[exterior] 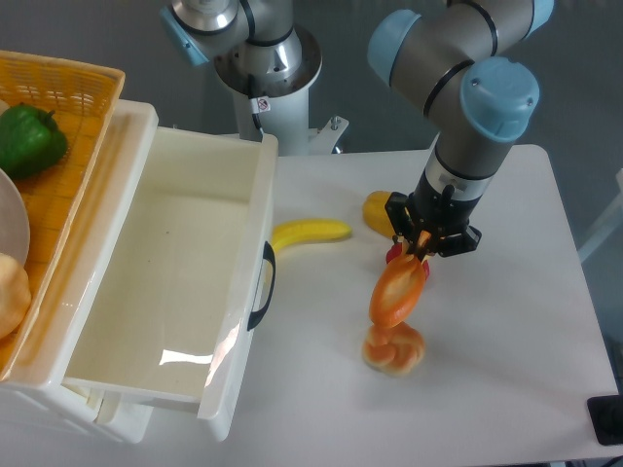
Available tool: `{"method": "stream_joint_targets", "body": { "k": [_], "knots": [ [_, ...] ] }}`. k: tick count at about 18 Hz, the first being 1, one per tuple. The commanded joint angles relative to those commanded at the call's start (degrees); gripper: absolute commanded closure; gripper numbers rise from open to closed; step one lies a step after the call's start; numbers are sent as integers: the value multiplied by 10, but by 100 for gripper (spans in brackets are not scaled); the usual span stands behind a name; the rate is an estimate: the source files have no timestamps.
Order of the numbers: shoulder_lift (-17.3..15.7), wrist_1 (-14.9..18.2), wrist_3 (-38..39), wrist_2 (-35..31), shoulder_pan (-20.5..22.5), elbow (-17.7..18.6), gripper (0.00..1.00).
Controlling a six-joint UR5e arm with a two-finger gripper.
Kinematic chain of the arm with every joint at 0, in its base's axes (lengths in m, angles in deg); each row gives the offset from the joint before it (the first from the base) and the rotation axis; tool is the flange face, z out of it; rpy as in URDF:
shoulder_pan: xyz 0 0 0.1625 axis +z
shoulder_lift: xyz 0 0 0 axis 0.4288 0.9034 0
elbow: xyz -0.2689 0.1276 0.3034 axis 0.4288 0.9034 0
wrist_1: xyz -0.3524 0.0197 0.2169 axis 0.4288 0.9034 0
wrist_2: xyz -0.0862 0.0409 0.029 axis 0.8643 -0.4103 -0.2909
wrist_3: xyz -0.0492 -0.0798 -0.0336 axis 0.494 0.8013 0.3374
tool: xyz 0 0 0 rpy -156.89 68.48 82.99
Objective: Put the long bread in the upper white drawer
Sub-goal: 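Lift the long orange bread loaf upward with the gripper, then carry the held bread loaf over the banana toward the open white drawer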
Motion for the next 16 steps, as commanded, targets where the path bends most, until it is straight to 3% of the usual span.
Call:
{"method": "stream_joint_targets", "body": {
  "k": [16],
  "knots": [
    [-24,34,11,-6,-15,-4,100]
  ]
}}
